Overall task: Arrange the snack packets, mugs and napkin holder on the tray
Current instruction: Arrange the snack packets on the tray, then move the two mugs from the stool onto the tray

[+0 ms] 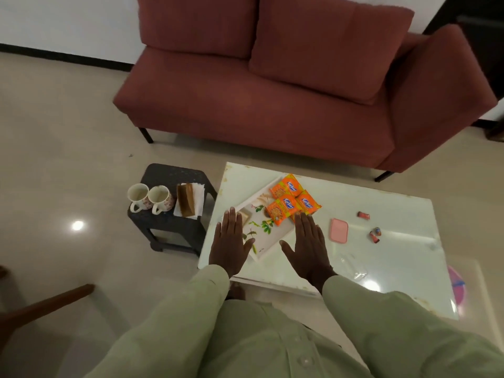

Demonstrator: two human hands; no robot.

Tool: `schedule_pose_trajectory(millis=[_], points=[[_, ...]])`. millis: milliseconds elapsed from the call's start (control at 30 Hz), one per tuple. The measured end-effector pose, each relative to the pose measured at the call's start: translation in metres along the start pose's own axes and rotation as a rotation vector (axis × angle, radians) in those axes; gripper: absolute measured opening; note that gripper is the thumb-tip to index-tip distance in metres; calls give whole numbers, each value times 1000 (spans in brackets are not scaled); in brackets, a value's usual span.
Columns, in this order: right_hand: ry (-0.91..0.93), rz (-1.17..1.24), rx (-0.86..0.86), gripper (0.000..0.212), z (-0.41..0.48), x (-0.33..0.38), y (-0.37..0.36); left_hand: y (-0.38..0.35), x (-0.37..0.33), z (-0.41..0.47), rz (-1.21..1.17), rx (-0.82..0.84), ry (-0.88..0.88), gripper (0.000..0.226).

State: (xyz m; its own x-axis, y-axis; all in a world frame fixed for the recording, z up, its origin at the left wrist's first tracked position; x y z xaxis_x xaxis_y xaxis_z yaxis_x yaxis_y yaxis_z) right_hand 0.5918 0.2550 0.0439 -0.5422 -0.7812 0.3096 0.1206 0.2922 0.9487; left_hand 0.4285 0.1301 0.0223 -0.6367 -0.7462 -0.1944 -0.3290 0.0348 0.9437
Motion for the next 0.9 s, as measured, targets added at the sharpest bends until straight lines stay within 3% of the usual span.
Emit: schedule_pose_trajectory(millis=[400,900], points=[[143,-33,54,84,52,95,-21,34,100,-3,-60,-53,156,78],[2,154,39,82,158,295,-100,95,321,62,-17,4,118,80]])
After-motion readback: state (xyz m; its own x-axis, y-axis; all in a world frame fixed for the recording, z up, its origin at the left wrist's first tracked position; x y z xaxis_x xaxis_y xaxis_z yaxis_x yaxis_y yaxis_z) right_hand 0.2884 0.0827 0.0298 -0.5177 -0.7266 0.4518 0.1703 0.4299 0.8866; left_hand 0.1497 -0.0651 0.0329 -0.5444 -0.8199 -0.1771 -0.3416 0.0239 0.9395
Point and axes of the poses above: each hand's wrist, its own z-axis towards the middle knuckle, its own y-axis out of the back of the hand, x = y × z, the point moved 10 cm from there along z, towards the middle knuckle, and after that the axes turned 15 degrees about y, right-handed, at the moved point
